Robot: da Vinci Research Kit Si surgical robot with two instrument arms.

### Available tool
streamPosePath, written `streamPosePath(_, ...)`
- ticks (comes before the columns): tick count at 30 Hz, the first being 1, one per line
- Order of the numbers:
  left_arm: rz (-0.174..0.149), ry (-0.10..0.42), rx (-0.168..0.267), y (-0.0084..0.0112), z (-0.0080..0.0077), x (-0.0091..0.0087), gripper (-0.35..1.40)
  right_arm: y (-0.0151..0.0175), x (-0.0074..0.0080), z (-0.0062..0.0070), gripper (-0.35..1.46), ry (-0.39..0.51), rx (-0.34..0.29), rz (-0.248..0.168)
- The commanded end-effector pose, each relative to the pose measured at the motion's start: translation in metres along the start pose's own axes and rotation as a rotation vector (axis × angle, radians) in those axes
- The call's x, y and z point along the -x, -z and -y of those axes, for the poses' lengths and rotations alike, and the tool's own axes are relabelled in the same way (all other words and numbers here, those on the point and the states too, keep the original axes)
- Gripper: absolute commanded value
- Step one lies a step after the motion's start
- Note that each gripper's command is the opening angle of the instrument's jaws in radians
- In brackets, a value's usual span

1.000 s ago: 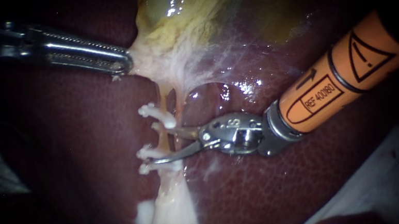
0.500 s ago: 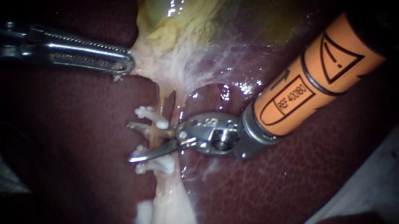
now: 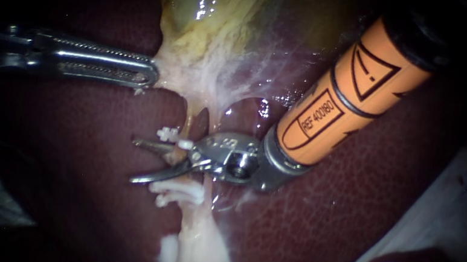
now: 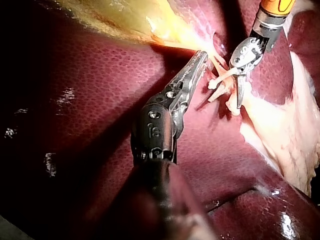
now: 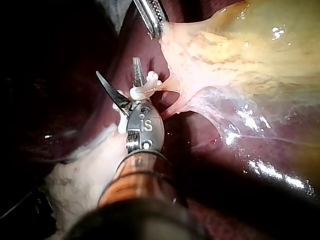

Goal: Go to the cutting position left tube

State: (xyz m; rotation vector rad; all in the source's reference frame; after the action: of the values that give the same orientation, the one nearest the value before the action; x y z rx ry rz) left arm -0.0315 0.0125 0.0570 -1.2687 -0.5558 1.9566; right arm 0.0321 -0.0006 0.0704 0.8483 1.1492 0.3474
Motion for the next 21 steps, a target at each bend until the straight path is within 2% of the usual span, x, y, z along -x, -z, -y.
streamPosePath(1, 0.0, 0.0, 0.0, 0.0, 0.0, 0.0, -0.35, 0.0, -0.0003, 0.0003, 1.44, -0.006, -0.004, -0.002)
streamPosePath(10, 0.0, 0.0, 0.0, 0.0, 0.0, 0.0, -0.35, -0.0002, -0.0018, 0.0021, 1.44, -0.042, -0.02, -0.033)
streamPosePath(21, 0.0, 0.0, 0.001, 0.0001, 0.0, 0.0, -0.35, -0.0001, -0.002, 0.0021, 1.44, -0.049, -0.022, -0.036)
